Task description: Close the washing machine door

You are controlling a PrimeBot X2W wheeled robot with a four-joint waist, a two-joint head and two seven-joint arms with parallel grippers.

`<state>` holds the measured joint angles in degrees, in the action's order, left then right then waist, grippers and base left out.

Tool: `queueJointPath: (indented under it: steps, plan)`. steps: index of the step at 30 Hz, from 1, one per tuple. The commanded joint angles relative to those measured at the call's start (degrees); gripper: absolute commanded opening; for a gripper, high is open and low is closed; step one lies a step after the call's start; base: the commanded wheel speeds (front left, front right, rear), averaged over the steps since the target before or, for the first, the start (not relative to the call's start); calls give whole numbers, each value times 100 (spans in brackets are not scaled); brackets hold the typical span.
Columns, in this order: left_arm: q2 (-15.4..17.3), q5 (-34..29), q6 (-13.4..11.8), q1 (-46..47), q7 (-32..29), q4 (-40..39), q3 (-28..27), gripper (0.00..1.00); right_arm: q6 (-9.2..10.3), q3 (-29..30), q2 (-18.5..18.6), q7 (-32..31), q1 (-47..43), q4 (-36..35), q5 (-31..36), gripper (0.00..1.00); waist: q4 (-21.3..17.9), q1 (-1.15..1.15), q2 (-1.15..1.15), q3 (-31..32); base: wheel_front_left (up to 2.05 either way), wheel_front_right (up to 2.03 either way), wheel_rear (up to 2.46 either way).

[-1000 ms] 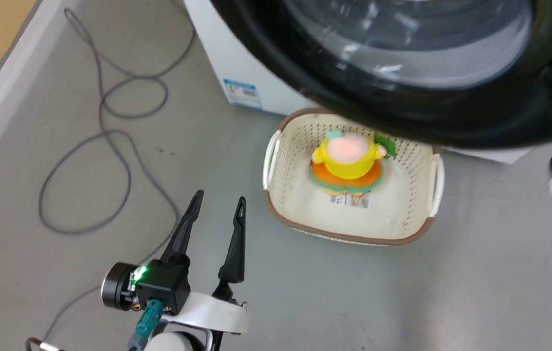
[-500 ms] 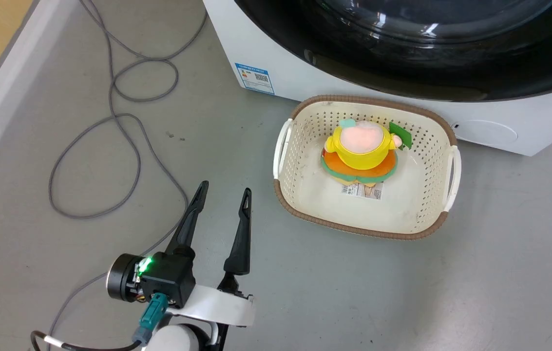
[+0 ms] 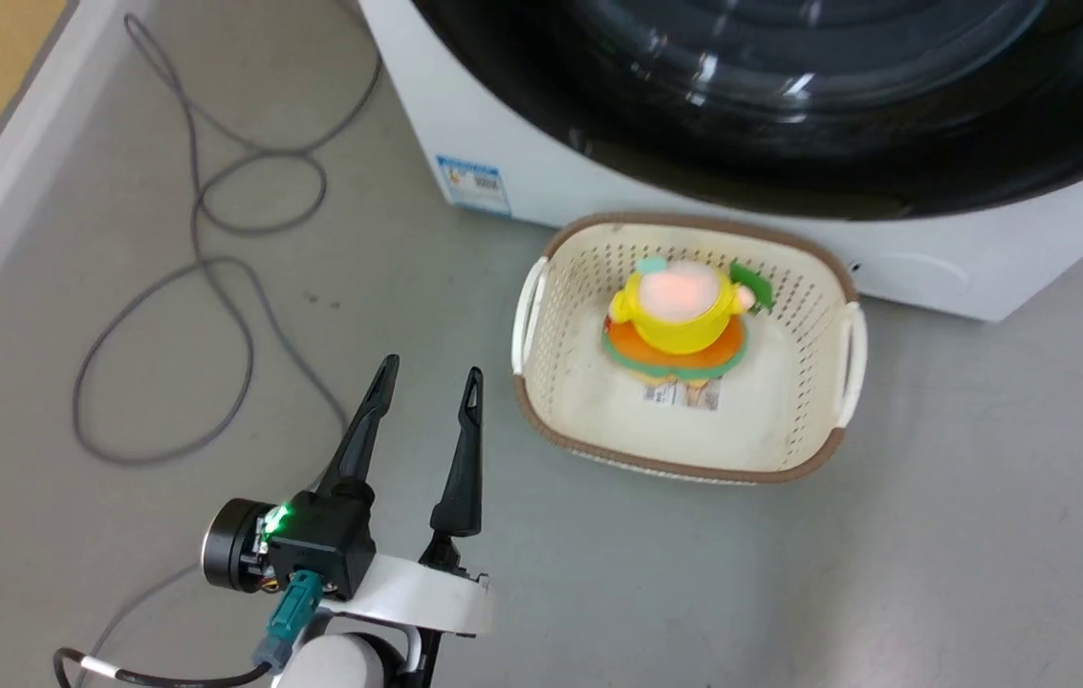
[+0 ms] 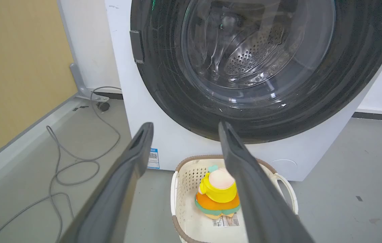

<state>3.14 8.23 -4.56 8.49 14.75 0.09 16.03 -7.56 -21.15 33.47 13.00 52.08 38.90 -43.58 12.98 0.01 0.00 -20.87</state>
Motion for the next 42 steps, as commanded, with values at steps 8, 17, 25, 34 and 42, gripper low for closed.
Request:
queueJointPath:
  steps: [8,17,25,34,42]
  plan:
    - [14,-3,66,-75,25,191,-179,100,8,-162,-50,187,-1181,-755,-28,0,-371,-1,0,732,0,0,0]
    - [61,-18,50,-470,25,309,-392,100,8,906,-698,198,-3139,-2291,691,0,-811,-1,0,1434,0,0,0]
    - [140,-38,27,-738,25,502,-477,100,8,1805,-1536,199,-4555,-3215,1536,0,-1021,-1,0,1771,0,0,0]
    - [229,-42,-5,-943,25,630,-500,100,8,2045,-1973,192,-5447,-3706,2443,100,-1086,-1,0,1923,0,0,0]
    - [256,-79,-60,-999,25,572,-502,100,8,2156,-2220,174,-5715,-3867,2639,100,-1059,-1,0,1931,0,0,0]
